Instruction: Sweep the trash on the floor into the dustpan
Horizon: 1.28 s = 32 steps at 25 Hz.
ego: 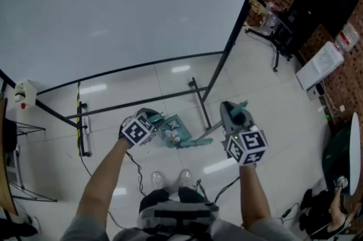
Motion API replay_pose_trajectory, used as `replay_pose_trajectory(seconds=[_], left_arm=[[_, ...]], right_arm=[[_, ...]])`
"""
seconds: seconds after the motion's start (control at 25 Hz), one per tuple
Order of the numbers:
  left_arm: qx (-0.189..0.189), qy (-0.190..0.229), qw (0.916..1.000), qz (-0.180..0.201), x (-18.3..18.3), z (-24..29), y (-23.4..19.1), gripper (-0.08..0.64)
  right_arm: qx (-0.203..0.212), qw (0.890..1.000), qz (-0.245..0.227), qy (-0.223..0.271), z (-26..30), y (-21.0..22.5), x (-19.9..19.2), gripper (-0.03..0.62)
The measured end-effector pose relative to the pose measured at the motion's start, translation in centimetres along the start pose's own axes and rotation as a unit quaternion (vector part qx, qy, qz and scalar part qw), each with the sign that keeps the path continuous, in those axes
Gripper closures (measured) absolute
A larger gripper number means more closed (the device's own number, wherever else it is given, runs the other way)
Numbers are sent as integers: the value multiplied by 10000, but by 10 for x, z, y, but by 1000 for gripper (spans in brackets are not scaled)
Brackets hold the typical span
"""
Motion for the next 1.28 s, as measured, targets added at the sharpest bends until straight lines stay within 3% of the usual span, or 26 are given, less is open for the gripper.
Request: replay_pose_trajectory(seconds=[0.32, 0.92, 1.08, 1.28], left_arm=[[-444, -38, 9984, 346, -6, 69, 0, 442], [-1289, -302, 9863, 987, -8, 160, -2, 440], [-1352, -356, 9859, 919, -14, 167, -9, 440], [-1152, -293, 9878, 1006, -13, 169, -15, 437]], right_arm=[[-296, 9986, 117, -431, 4, 12, -35, 557], [-161, 9979, 19, -626, 29, 33, -82, 557], [-90, 9976, -7, -685, 41, 37, -90, 557], [136, 9978, -30, -640, 57, 37, -90, 557]])
Point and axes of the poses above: the fingertips, and each gripper's own axes: z forward along the fingers, y to its right, x out of its top, the point moved 9 cm from there along -z, backward along the fingers, and after that the axes turned 8 degrees about -z, right-handed, at the moved point
